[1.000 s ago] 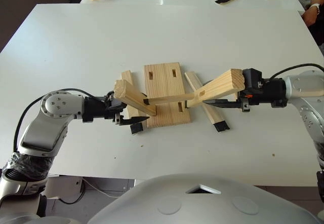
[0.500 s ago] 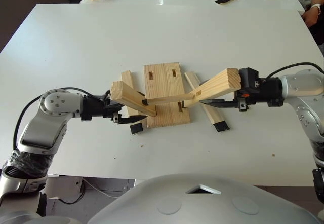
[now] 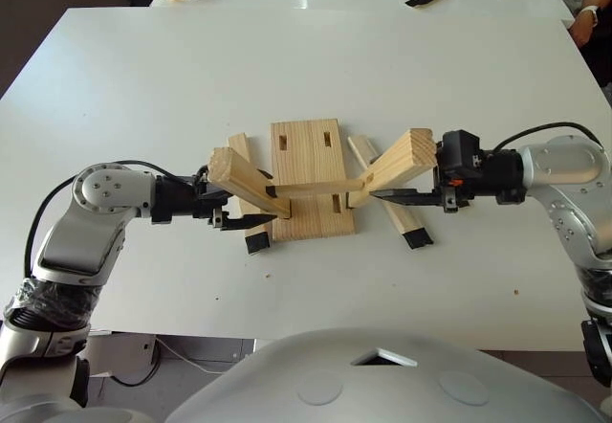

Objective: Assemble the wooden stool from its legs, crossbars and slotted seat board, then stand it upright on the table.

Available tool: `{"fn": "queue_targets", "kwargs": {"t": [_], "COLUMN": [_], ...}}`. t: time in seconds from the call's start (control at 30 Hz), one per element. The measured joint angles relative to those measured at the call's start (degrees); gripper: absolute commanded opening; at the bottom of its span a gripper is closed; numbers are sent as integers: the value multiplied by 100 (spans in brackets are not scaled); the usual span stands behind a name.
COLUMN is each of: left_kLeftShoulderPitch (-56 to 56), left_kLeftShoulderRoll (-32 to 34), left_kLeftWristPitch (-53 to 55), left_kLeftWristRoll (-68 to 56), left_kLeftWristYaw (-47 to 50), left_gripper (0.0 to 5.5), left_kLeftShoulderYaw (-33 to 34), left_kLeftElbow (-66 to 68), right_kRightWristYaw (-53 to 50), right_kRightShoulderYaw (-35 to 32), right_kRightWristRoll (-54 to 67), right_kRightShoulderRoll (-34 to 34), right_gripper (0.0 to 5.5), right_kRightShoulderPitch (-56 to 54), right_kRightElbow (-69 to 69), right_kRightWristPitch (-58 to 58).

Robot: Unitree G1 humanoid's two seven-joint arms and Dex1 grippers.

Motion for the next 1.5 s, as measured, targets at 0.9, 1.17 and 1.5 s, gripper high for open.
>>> {"fn": "queue_targets", "kwargs": {"t": [0.9, 1.17, 1.5], "left_kLeftShoulderPitch": [-121, -123, -165], "left_kLeftShoulderRoll": [-8, -8, -17], "left_kLeftWristPitch": [-26, -26, -26], "left_kLeftWristRoll": [17, 13, 12], "left_kLeftWristYaw": [-18, -17, -44], "left_gripper": [363, 363, 363], "left_kLeftShoulderYaw": [9, 9, 8], "left_kLeftElbow": [222, 225, 284], "right_kRightWristYaw": [-88, -224, -238], "right_kRightShoulderYaw": [-437, -851, -658], "right_kRightWristRoll": [-159, 202, 471], "right_kRightShoulderRoll": [-227, -406, -242], "right_gripper": [204, 204, 204], "right_kRightShoulderPitch": [1076, 458, 420], "right_kRightElbow": [688, 548, 138], "right_kRightWristPitch": [-982, -317, 125]}}
